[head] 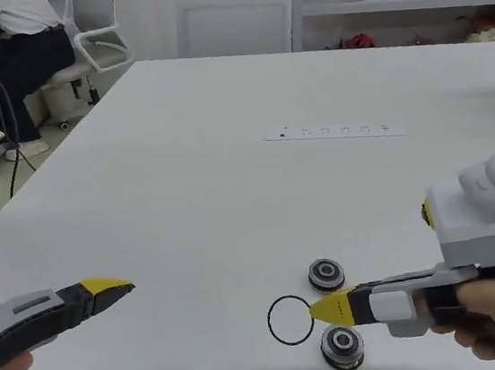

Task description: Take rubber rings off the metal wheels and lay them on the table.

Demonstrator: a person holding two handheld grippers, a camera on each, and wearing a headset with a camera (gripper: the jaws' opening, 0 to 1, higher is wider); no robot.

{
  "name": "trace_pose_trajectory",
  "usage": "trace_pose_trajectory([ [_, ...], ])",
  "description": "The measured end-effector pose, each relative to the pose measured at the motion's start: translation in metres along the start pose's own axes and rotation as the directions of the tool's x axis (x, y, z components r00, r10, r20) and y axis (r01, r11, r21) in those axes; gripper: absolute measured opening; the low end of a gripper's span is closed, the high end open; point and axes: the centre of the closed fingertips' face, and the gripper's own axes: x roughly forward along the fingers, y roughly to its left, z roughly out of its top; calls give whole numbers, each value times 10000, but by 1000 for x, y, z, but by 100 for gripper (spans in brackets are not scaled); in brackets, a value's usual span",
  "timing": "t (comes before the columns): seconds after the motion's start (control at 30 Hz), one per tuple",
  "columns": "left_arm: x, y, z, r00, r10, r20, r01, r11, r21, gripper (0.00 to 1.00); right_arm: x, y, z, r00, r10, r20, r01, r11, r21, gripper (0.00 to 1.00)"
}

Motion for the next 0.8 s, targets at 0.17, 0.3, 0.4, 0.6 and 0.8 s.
trace_pose_trajectory([
  [0.17,1,-1,2,9998,-20,198,22,9999,-101,100,10,-4,-8,9989,-133,-456,124,9997,-202,0],
  [0.3,1,-1,2,9998,-21,195,23,9999,-99,100,17,-7,-11,9975,-225,-666,206,9994,-290,0],
  [0.4,0,-1,2,9998,11,220,-9,10000,-96,100,23,-9,-16,9957,-288,-882,257,9990,-354,0],
  [0.6,-1,1,6,9993,84,367,-81,9999,-71,100,33,-10,-24,9914,-439,-1234,368,9975,-596,0],
  [0.8,-2,1,8,9989,128,443,-124,9999,-87,100,36,-13,-30,9866,-633,-1505,496,9944,-933,0],
])
